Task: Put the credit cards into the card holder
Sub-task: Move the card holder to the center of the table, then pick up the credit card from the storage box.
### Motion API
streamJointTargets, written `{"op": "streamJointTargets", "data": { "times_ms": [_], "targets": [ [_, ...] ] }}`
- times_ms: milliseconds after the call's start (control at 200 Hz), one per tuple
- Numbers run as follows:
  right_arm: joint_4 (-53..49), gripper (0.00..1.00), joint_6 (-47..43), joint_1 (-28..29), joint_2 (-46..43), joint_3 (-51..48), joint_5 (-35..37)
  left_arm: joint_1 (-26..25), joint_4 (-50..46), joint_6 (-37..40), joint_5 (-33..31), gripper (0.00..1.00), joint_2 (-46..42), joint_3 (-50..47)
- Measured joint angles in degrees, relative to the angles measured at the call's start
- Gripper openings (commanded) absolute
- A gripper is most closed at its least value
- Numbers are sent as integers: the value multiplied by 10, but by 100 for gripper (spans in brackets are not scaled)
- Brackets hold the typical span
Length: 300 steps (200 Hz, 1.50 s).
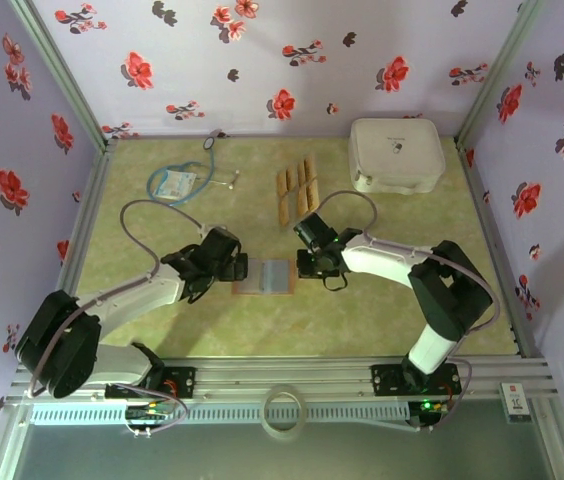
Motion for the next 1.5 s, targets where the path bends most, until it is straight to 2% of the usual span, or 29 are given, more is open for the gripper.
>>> {"op": "streamJointTargets", "data": {
  "times_ms": [250,355,480,565,830,1045,1280,1500],
  "targets": [
    [6,1,-13,-41,-22,-34,0,1,1,0,9,100,12,0],
    [5,28,-25,-59,-34,-43,-2,1,1,0,10,100,14,0],
    [-10,41,-40,-66,-50,-40,-2,1,5,0,10,100,18,0],
    [-40,45,-54,-66,-67,-19,0,1,8,0,12,100,21,0],
    [-127,43,-96,-71,-63,182,45,1,23,2,15,100,32,1],
    [-169,37,-118,-72,60,341,55,4,32,11,19,100,37,1],
    [-223,37,-120,-60,191,443,64,23,43,13,21,100,37,1],
    [-261,36,-120,-42,260,534,92,31,54,13,27,100,37,-2]
  ]
}}
